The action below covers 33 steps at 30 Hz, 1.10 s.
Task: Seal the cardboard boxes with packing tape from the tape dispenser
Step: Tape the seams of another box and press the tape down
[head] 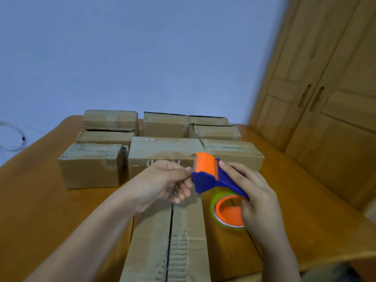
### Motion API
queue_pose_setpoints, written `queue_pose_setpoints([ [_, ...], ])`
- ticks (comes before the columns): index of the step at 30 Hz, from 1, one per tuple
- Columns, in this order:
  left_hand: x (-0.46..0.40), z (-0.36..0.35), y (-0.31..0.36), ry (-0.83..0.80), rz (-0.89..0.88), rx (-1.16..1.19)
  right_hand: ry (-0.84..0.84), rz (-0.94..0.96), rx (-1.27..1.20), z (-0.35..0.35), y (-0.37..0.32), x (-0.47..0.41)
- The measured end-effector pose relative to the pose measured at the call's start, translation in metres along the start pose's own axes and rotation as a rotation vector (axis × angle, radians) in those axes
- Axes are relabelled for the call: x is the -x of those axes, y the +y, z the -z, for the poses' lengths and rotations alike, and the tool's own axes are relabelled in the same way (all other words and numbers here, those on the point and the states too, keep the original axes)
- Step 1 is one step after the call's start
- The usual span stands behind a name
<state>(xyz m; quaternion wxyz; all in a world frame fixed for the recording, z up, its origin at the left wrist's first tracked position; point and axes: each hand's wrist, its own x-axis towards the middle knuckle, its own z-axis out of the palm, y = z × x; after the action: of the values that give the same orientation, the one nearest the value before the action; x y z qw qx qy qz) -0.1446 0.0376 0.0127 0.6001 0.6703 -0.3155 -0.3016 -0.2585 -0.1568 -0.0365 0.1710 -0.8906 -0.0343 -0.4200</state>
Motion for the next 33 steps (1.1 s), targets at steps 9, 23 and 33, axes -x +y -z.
queue_pose_setpoints([
  [9, -0.013, 0.002, 0.01, 0.255, 0.094, -0.273, -0.147, 0.167, 0.24, 0.004, 0.001, -0.032],
  [23, -0.01, 0.015, 0.02, 0.172, 0.044, -0.047, -0.173, 0.358, 0.372, 0.023, 0.002, -0.073],
  [33, -0.017, 0.034, 0.021, 0.145, 0.041, -0.165, -0.233, 0.465, 0.383, 0.021, 0.013, -0.081],
])
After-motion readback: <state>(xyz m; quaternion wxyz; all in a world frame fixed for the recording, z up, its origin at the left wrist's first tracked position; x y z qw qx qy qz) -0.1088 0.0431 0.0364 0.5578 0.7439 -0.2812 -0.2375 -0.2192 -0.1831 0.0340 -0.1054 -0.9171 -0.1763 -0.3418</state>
